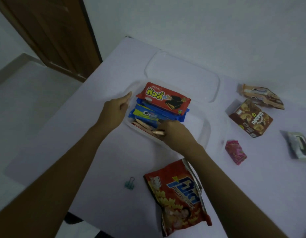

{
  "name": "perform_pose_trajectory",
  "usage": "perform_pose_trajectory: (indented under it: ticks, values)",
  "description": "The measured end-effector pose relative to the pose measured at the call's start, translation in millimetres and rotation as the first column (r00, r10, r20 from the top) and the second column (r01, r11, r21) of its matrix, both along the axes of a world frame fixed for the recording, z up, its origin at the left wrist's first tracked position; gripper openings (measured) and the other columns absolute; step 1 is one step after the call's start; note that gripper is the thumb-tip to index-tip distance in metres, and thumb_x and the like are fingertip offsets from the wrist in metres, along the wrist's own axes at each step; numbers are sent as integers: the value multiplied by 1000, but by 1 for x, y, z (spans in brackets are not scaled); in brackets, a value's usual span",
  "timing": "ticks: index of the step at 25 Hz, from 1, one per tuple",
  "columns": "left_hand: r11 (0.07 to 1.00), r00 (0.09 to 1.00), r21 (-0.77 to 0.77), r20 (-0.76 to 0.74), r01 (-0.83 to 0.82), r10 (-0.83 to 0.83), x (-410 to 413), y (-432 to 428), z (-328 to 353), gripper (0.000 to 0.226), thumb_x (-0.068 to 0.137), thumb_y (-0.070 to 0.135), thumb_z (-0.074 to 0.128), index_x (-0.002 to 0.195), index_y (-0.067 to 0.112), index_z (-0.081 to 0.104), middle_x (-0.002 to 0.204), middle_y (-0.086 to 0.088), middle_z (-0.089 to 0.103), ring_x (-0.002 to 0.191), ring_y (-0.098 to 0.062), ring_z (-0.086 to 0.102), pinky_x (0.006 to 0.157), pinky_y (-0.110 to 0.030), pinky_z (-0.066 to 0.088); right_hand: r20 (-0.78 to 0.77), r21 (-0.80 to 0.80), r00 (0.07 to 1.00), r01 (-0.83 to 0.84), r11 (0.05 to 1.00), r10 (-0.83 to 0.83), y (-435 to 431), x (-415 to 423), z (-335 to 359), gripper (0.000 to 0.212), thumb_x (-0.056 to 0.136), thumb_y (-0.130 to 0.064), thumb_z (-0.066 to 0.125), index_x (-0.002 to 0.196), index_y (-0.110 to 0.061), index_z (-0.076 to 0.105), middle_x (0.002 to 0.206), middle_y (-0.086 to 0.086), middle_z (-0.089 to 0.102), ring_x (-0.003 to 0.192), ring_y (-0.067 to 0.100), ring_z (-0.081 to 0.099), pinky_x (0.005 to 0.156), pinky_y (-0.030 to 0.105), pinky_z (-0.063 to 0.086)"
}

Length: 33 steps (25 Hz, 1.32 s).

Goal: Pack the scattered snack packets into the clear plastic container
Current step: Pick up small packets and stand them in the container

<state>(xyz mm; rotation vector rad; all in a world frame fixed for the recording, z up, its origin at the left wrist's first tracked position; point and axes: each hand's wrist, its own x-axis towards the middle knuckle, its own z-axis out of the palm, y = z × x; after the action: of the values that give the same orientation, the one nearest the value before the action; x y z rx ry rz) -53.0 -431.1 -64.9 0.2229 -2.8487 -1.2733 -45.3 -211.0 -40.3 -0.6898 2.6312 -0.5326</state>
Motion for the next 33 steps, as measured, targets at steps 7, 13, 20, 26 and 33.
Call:
perform_pose_trajectory:
  ticks: [7,13,20,26,33]
  values:
    - [999,1000,30,0,13,-13,-1,-4,-3,41,96,15,44,137,22,43,117,-17,67,100,-28,66,90,-45,54,95,14,995,23,1000,-25,-11,-13,-7,23,88,-25,61,109,-19,68,101,2,70,86,16,64,77,32,55]
    - [998,1000,66,3,4,-4,1,-3,-3,41,96,15,44,137,20,43,119,-15,66,103,-26,65,90,-44,54,116,17,990,82,996,-84,-19,-21,-19,23,89,-24,60,108,-14,69,97,6,71,82,20,66,73,30,55]
    - [994,1000,104,9,-16,15,1,0,-4,41,96,14,44,137,19,43,127,-11,61,110,-24,62,95,-42,52,254,-88,967,53,995,-30,-15,-22,-6,24,89,-21,59,111,-10,61,99,5,66,79,13,58,68,21,49]
    - [994,1000,104,28,-16,13,1,-1,-4,41,97,18,43,138,20,42,122,-14,64,106,-25,64,89,-42,55,311,-83,925,255,963,-218,-9,-22,11,10,91,-10,51,99,-12,45,91,4,53,79,17,55,64,25,47]
    - [994,999,112,30,-16,13,1,0,-3,41,97,20,43,138,19,41,125,-13,62,108,-24,63,89,-38,55,-151,-7,980,129,992,-129,-27,-24,-1,26,96,-35,47,98,-13,62,91,3,64,77,18,63,67,27,48]
